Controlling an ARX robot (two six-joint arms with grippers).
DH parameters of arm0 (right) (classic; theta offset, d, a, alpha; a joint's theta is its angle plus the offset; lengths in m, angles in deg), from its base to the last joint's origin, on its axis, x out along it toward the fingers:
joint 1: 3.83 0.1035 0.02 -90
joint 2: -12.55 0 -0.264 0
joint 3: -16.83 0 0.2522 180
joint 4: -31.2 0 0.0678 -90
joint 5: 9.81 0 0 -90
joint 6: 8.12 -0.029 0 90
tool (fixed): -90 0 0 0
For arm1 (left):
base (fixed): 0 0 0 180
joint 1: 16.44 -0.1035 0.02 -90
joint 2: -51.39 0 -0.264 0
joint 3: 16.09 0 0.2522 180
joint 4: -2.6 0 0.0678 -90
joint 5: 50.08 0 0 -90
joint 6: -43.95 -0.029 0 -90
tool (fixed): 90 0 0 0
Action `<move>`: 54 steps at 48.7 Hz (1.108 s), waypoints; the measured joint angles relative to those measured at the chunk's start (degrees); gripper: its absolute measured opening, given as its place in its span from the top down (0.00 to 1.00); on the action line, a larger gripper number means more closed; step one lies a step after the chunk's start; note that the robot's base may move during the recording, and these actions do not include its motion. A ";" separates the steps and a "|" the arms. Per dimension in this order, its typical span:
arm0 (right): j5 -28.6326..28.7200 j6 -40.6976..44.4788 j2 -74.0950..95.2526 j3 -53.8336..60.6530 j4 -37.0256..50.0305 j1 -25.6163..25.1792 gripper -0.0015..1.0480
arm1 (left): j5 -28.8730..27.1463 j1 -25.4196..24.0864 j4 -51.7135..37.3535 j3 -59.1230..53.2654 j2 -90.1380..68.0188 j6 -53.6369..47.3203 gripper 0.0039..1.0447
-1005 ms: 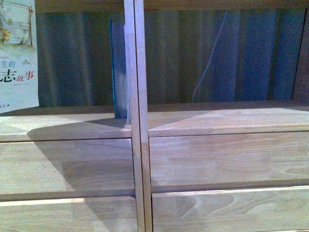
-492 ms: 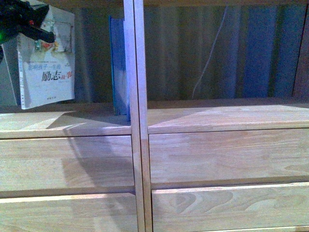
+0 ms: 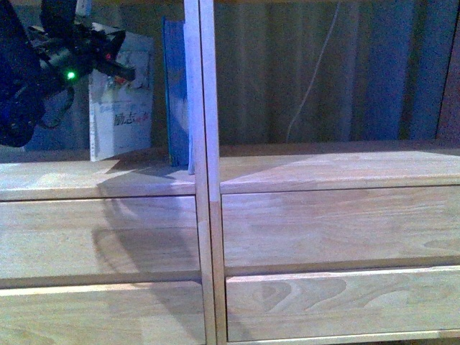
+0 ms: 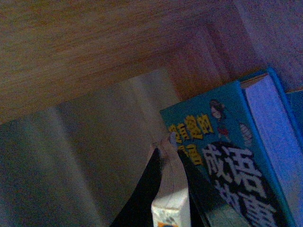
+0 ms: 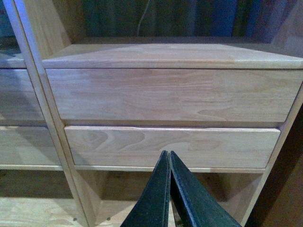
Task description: Organize books on shelf
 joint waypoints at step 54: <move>-0.11 0.00 -18.45 -0.02 -18.73 0.00 0.97 | -7.54 3.78 1.14 -2.01 -4.09 3.48 0.19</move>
